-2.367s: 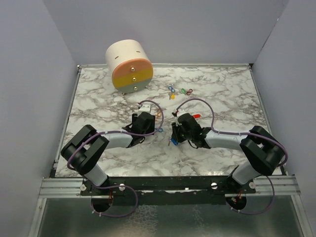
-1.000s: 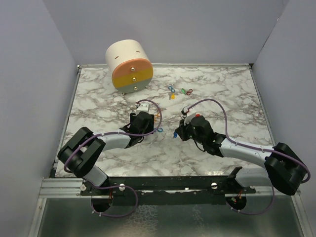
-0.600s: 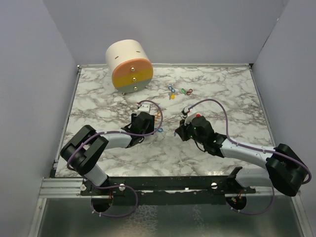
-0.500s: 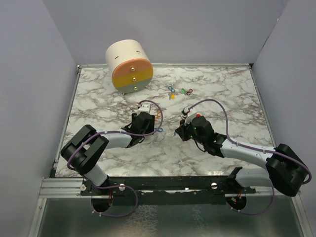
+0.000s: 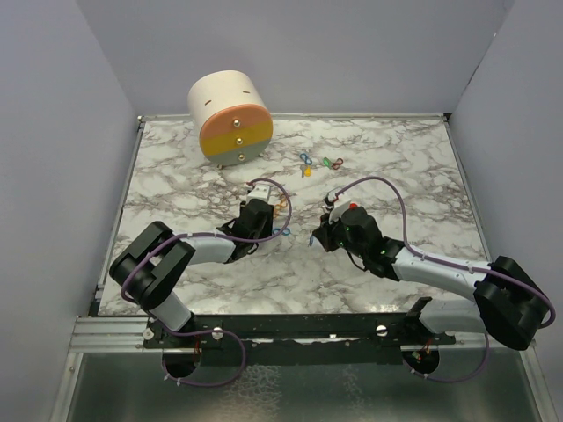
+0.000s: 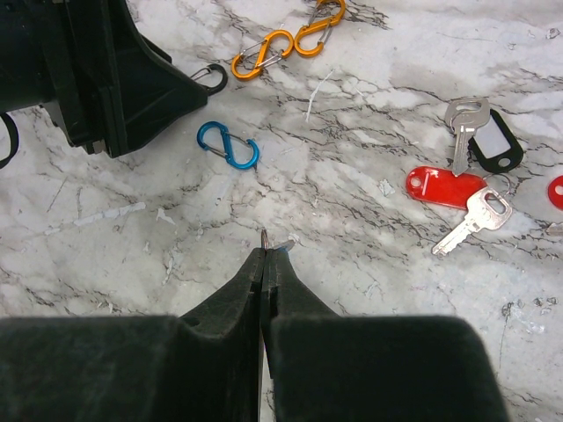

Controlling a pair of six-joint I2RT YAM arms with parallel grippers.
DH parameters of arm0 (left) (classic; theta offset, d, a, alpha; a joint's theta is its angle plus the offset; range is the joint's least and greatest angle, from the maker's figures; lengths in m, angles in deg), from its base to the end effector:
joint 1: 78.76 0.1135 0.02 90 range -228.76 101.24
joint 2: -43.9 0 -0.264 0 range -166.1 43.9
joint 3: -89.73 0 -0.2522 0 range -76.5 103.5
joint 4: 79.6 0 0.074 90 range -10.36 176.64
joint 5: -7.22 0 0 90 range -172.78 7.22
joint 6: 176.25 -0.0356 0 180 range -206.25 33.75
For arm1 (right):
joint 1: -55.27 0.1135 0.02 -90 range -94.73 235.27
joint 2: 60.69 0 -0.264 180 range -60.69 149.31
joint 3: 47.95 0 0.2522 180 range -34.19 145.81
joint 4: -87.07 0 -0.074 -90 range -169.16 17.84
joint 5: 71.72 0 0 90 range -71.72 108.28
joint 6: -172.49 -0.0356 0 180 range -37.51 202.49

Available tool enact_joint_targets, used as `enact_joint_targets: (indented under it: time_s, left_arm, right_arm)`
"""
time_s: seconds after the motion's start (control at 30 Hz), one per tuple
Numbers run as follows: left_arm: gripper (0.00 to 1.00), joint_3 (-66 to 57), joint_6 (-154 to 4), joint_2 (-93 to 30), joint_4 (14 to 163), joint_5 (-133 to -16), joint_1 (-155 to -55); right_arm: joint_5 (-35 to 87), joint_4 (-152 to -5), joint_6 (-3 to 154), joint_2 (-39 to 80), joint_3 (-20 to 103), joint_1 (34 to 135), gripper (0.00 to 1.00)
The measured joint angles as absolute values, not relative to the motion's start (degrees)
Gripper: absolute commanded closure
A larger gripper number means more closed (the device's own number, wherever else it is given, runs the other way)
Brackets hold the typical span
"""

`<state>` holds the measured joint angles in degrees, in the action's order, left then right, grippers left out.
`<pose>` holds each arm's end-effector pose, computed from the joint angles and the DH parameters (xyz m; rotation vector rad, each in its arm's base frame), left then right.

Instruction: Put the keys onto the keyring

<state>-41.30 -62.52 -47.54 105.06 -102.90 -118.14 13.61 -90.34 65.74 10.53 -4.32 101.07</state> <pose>0.2378 -0.1793 0.1413 0.1094 2.1907 -0.2298 0.1786 0.1795 0.1916 -0.4897 2.0911 0.5664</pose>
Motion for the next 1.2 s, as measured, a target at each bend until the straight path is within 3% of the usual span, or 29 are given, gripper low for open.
enact_joint_targets:
  time_s: [0.13, 0.47, 0.73, 1.2]
  left_arm:
    - [0.61, -41.3, -62.6, -47.6, 105.2, -102.3, -118.1]
    - [0.93, -41.3, -62.7, -47.7, 106.2, -101.2, -118.1]
    - [1.0, -41.3, -62.7, -47.7, 106.4, -101.0, -118.1]
    - [1.0, -42.3, -62.8, -43.1, 104.9, -98.6, -118.1]
  right_arm:
    - [13.6, -90.3, 65.8, 10.5, -4.3, 101.1, 0.99]
    - [13.6, -90.4, 65.8, 10.5, -4.4, 101.1, 0.99]
    - [13.6, -90.4, 65.8, 10.5, -4.4, 101.1, 0.99]
    - [16.3, -91.4, 67.2, 12.2, -4.4, 101.1, 0.99]
